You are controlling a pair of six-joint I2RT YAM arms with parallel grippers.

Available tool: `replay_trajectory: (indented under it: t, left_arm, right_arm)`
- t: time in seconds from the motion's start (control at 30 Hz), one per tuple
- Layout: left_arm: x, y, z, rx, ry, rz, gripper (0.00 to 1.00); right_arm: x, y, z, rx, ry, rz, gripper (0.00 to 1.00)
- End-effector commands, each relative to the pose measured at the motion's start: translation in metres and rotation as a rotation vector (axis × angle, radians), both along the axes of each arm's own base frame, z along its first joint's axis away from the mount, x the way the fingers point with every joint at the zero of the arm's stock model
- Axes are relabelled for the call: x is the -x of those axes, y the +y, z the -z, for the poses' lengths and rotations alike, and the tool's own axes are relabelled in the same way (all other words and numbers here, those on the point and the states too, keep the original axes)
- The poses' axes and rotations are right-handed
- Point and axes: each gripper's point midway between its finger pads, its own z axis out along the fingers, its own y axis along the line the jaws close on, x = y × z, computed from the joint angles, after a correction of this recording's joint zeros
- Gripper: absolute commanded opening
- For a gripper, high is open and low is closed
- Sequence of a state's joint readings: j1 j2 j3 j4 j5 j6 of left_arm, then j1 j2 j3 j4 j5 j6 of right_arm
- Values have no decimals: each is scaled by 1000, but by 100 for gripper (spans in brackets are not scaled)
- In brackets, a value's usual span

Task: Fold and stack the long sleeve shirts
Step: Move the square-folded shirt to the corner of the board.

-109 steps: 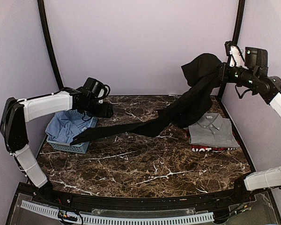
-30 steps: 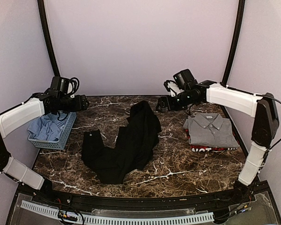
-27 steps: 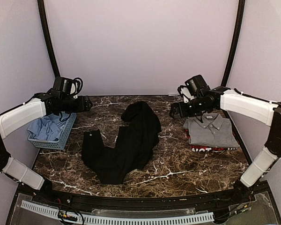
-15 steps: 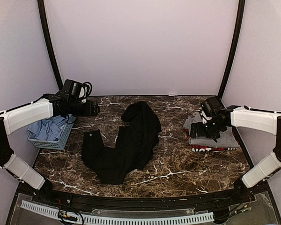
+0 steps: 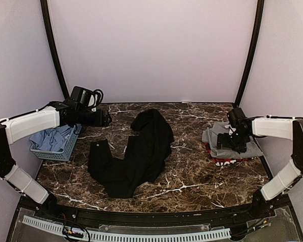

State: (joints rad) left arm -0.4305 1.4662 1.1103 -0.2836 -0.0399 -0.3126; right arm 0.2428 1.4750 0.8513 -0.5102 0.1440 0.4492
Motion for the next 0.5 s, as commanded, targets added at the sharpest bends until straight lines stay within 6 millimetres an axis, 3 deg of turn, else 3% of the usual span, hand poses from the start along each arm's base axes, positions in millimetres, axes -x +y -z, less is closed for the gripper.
replay_trajectory:
  t: [0.0,0.2,0.47]
  left_arm:
    - [-4,-7,-13,17,-36,25,79]
    - [-3,-7,-9,9,-26,25,79]
    - [-2,-7,0,-2,2,32,80]
  right_arm:
    - [-5,-28,13,100,47,46,99]
    - [-31,-46,20,85,30,87,99]
    - [-70,-60,8,106,-28,117,99]
